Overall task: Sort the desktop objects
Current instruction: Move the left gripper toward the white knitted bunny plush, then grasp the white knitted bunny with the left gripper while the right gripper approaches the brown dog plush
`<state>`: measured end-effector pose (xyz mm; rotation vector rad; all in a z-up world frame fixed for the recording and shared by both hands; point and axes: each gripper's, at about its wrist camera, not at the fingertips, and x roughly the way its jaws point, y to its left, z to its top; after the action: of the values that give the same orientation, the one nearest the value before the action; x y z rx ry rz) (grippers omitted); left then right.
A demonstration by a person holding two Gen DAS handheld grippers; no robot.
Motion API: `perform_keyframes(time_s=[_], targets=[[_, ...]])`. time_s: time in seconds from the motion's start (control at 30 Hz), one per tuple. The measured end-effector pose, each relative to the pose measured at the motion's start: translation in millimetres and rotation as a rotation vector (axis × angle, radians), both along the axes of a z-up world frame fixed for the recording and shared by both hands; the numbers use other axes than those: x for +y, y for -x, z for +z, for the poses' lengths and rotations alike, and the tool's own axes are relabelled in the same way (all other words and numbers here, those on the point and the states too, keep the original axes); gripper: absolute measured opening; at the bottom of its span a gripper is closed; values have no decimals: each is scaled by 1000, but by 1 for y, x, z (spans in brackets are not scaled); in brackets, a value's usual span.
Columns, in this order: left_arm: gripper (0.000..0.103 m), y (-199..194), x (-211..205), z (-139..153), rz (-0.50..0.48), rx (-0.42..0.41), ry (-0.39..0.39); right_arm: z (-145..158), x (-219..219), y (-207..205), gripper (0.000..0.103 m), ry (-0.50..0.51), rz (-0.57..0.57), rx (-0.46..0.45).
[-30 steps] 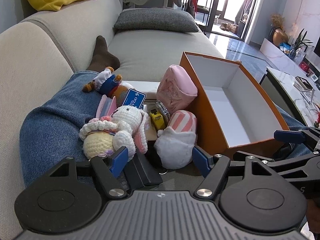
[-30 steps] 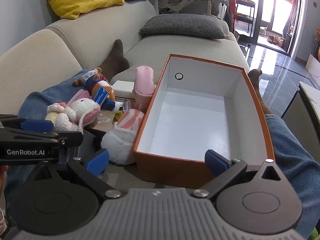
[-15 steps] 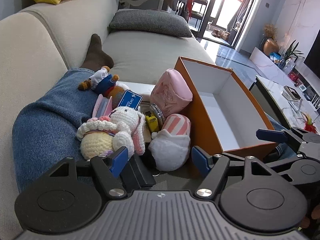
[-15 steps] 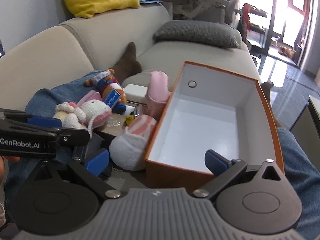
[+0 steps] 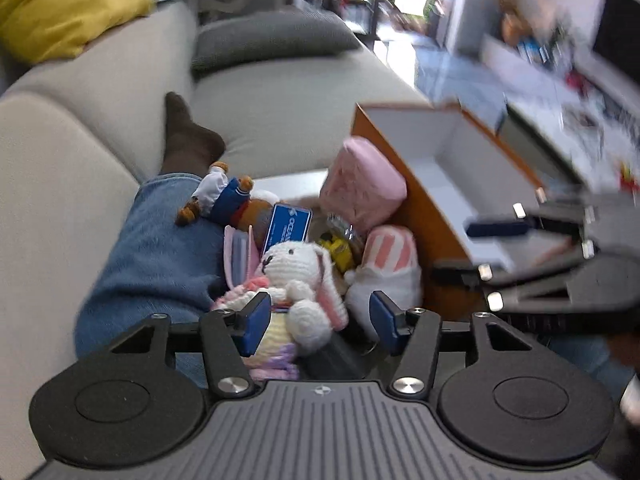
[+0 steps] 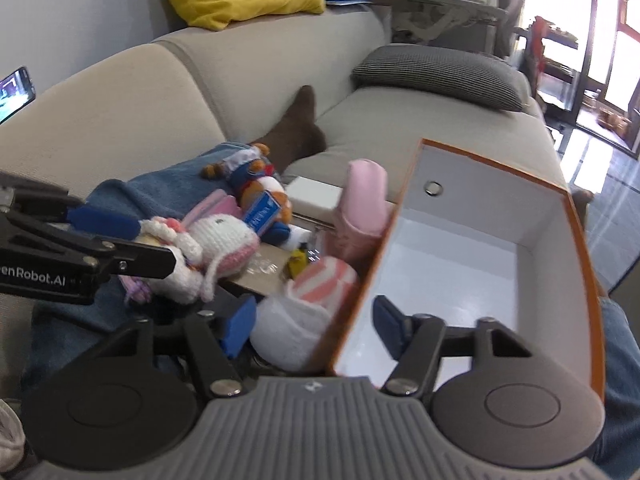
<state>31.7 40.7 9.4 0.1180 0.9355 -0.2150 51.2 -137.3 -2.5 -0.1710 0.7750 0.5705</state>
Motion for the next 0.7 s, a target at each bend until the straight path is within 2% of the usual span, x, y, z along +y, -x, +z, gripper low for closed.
perform_keyframes(time_s=[0.17, 0.4, 0.57, 0.7], targets=[[71, -10, -16, -12, -170, 51, -189, -2, 22, -17, 49, 16, 57, 23], [77, -25, -25, -33, -289, 117, -351, -18, 41, -34, 49, 26, 122, 105], [86, -39, -24, -44, -327, 162, -380, -30, 47, -45, 49, 15, 131, 153], [88, -48, -19, -56, -336, 209, -414, -35, 50, -53, 49, 17, 140, 168]])
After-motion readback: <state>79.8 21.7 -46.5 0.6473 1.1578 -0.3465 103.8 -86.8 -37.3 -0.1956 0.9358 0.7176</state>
